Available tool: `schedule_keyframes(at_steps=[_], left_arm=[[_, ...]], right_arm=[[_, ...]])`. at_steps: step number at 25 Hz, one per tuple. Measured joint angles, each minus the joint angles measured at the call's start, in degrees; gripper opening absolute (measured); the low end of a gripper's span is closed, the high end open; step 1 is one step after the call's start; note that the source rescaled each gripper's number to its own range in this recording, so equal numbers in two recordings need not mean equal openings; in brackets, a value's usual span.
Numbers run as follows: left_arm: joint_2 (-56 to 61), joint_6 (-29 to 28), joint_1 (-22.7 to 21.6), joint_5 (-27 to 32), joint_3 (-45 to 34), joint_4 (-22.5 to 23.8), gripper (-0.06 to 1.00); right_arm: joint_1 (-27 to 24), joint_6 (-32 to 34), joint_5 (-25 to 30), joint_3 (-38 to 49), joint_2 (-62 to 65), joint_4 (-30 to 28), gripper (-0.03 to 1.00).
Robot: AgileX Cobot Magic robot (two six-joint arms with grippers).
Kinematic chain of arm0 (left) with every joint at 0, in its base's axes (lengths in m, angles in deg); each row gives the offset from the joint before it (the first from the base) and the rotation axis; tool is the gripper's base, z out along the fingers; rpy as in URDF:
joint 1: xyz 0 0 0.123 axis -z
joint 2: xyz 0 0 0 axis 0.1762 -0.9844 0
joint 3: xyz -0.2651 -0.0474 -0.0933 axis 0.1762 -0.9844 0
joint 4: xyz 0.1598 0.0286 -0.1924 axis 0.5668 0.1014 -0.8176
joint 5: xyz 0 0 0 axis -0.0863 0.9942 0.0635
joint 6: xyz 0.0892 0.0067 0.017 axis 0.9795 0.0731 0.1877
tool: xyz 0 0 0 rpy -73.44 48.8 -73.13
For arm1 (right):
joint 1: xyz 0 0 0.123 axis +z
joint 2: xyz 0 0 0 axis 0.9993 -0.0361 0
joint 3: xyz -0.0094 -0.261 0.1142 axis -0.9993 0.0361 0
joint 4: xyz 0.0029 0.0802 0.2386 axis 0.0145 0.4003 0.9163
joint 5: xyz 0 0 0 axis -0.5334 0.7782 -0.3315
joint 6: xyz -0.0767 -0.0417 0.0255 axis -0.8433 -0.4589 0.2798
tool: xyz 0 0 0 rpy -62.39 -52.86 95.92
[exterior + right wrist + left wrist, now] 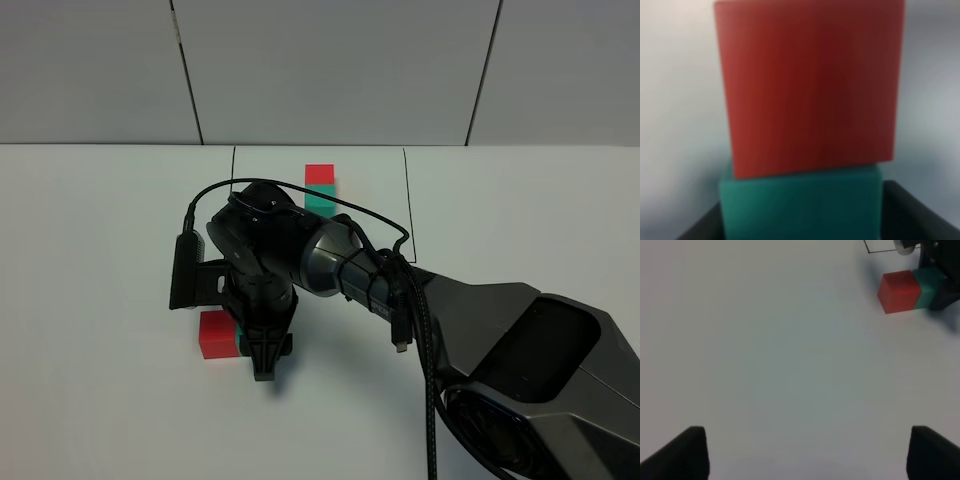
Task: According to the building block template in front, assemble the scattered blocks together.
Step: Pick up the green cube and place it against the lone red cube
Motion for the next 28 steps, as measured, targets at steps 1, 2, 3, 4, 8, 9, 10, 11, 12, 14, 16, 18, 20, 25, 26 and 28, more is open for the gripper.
schedule_keyframes(at_steps=[1, 2, 3, 4, 8, 9, 10, 11, 12, 14, 16, 18, 20, 25, 26, 28], left_arm=[[0.00, 0.00, 0.00, 0.00, 0.00, 0.00, 0.77], [0.00, 0.00, 0.00, 0.00, 0.00, 0.00, 0.77], [0.00, 0.00, 0.00, 0.00, 0.00, 0.00, 0.77], [0.00, 0.00, 0.00, 0.00, 0.00, 0.00, 0.77], [0.00, 0.00, 0.00, 0.00, 0.00, 0.00, 0.77], [0.00, 0.00, 0.00, 0.00, 0.00, 0.00, 0.77], [0.00, 0.00, 0.00, 0.00, 0.00, 0.00, 0.77], [0.00, 0.00, 0.00, 0.00, 0.00, 0.00, 0.77], [0.00, 0.00, 0.00, 0.00, 0.00, 0.00, 0.77], [0.00, 0.00, 0.00, 0.00, 0.00, 0.00, 0.77], [0.00, 0.00, 0.00, 0.00, 0.00, 0.00, 0.77], [0.00, 0.00, 0.00, 0.00, 0.00, 0.00, 0.77], [0.00, 0.00, 0.00, 0.00, 0.00, 0.00, 0.77], [0.00, 0.00, 0.00, 0.00, 0.00, 0.00, 0.77], [0.00, 0.00, 0.00, 0.00, 0.00, 0.00, 0.77], [0.00, 0.00, 0.00, 0.00, 0.00, 0.00, 0.77]], right_arm=[[0.00, 0.24, -0.06, 0.00, 0.00, -0.05, 0.53], [0.00, 0.35, -0.12, 0.00, 0.00, -0.08, 0.55], [0.00, 0.53, -0.18, 0.00, 0.00, -0.20, 0.57], [0.00, 0.99, -0.18, 0.00, 0.00, -0.20, 0.58], [0.00, 4.18, 0.14, 0.00, 0.00, -1.08, 0.60], [0.00, 4.95, 0.43, 0.00, 0.00, -1.29, 0.60], [0.00, 5.67, 0.83, -0.07, 0.00, -1.50, 0.60], [0.00, 6.37, 1.26, -0.07, 0.00, -1.64, 0.60], [0.00, 6.92, 1.83, -0.07, 0.00, -1.70, 0.60], [0.00, 7.87, 3.26, -0.12, 0.00, -1.94, 0.60], [0.00, 8.68, 3.81, -0.47, 0.00, -1.94, 0.60], [0.00, 9.12, 4.09, -0.67, -0.07, -1.94, 0.60], [0.00, 9.20, 4.24, -1.25, -0.25, -1.94, 0.61], [0.00, 10.74, 5.59, -3.22, -1.05, -1.94, 0.61], [0.00, 11.28, 5.66, -3.62, -1.11, -1.98, 0.61], [0.00, 11.73, 5.61, -3.81, -1.11, -2.06, 0.61]])
